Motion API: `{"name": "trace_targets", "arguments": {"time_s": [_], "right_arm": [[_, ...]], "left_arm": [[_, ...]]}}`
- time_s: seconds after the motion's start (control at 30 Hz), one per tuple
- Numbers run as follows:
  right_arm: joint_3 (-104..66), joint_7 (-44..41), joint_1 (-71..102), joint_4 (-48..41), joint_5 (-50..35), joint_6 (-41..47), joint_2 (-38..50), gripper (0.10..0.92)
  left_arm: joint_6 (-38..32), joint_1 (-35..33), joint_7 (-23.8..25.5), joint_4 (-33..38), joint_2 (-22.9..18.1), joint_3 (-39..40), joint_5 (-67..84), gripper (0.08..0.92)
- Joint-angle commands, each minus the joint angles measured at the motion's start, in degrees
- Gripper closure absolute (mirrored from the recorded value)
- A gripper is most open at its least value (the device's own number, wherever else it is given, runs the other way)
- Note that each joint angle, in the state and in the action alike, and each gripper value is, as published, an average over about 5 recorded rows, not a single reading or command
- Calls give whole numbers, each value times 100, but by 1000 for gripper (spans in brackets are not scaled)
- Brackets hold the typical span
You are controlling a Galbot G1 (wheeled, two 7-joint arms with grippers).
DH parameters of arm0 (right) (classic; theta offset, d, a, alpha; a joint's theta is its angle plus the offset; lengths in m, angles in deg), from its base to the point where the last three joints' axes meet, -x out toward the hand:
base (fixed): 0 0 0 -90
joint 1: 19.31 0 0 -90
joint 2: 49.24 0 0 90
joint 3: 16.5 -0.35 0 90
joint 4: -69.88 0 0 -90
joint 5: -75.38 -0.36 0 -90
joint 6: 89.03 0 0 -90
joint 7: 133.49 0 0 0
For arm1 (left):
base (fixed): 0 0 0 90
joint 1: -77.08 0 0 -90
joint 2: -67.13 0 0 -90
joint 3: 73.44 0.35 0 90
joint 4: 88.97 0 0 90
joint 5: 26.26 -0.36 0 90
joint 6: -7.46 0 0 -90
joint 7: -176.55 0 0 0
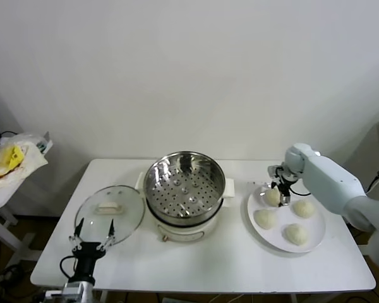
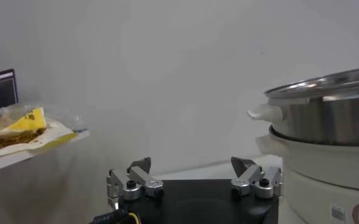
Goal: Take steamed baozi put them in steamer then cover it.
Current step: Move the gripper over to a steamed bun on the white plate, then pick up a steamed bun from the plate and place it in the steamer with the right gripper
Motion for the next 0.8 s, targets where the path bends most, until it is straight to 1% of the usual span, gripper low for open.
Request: {"name": "trace_targets", "arguments": {"time_s": [0.03, 0.17, 0.3, 0.4, 0.6, 0.8], "right_arm": [[-77, -5, 3, -180, 158, -101, -105, 286], [-83, -11, -11, -179, 186, -133, -109, 322], [-58, -36, -75, -80, 156, -194, -73, 338], [212, -83, -330, 164, 38, -326, 28, 345], [1517, -289, -1641, 1093, -468, -894, 294, 343], [2699, -479, -3124, 1754, -1031, -1503, 73, 341]], "left_arm": [[-29, -17, -2, -7, -10, -3, -42, 177], [-40, -24, -2, -8, -11, -1, -51, 177], [-42, -34, 1, 18, -5, -4, -61, 177], [-47, -53, 2, 41, -1, -10, -66, 177], [-76, -143, 7, 59, -9, -21, -77, 177], [-102, -221, -8, 38, -43, -20, -115, 177]]}}
